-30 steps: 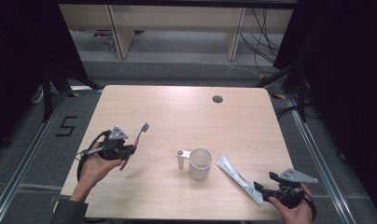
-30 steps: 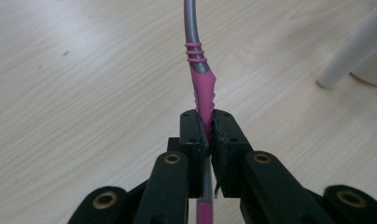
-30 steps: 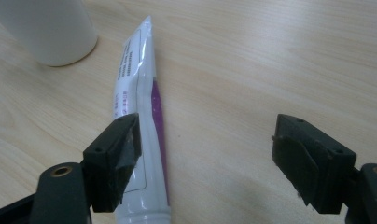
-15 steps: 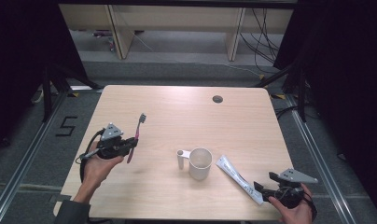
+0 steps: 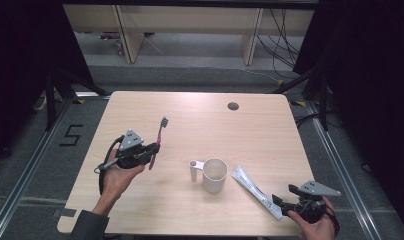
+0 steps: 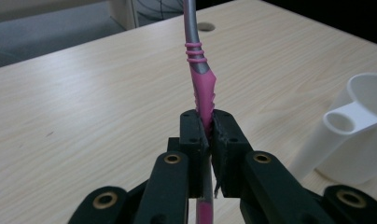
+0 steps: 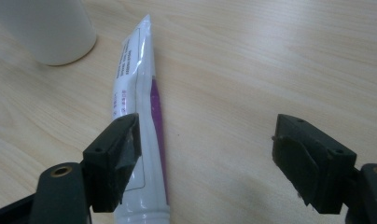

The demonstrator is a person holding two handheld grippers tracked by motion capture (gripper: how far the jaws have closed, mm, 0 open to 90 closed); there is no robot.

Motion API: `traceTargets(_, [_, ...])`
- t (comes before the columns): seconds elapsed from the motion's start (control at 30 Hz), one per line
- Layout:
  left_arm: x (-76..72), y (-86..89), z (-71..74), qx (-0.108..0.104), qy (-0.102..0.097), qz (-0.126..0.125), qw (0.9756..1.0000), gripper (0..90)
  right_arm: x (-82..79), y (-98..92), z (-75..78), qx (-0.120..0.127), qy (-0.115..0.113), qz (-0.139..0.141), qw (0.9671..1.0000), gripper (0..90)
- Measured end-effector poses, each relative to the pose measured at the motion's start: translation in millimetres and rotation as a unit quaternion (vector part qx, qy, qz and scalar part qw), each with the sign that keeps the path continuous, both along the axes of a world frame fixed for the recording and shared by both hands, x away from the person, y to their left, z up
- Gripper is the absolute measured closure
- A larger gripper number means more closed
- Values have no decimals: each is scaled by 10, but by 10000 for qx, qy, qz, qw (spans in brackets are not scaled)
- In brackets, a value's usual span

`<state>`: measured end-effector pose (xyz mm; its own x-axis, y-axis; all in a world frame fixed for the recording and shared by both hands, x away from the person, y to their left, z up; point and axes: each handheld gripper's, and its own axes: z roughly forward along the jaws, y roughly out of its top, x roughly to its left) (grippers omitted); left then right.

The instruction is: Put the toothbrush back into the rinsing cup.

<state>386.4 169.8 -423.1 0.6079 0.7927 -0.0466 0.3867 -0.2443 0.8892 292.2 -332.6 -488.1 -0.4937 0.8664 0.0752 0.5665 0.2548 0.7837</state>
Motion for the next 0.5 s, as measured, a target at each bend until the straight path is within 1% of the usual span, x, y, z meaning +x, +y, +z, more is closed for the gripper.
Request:
traceTargets(0.03, [0,0,0,0,0,0,10000,829,0,-2,1,13,3,7,10000,248])
traceTargets(0.07, [-18,-52,31,-60,-60,-69,9999,829,0,-2,0,20,8,3,10000,248])
traceTargets(0.1, [-32,-79,50,-101,-108,-75,9999,829,0,-2,0,19,3,7,10000,248])
traceTargets(0.13, [-40,-105,68,-171,-124,-127,9997,829,-1,-2,1,17,3,6,10000,248])
traceTargets(0.17, [-40,-105,68,-171,-124,-127,9997,829,-1,-1,2,13,3,9,10000,248])
traceTargets(0.2, [-63,-159,109,-271,-220,-167,9993,829,-1,-1,2,14,2,10,10000,248])
traceTargets(0.23, [-62,-182,121,-354,-242,-208,9989,828,-1,-1,2,12,2,11,10000,248])
traceTargets(0.27, [-71,-200,138,-387,-264,-182,9987,829,-1,-1,1,11,1,11,10000,248])
traceTargets(0.3, [-72,-220,148,-466,-293,-205,9983,829,-2,-2,1,13,4,11,10000,248])
traceTargets(0.33, [-74,-234,158,-497,-286,-221,9981,829,-2,-2,2,12,3,10,10000,248])
traceTargets(0.37, [-82,-260,169,-576,-348,-212,9975,829,-2,-1,2,13,2,8,10000,248])
traceTargets(0.5, [-99,-333,199,-745,-483,-275,9957,829,-2,-3,1,12,2,13,10000,248])
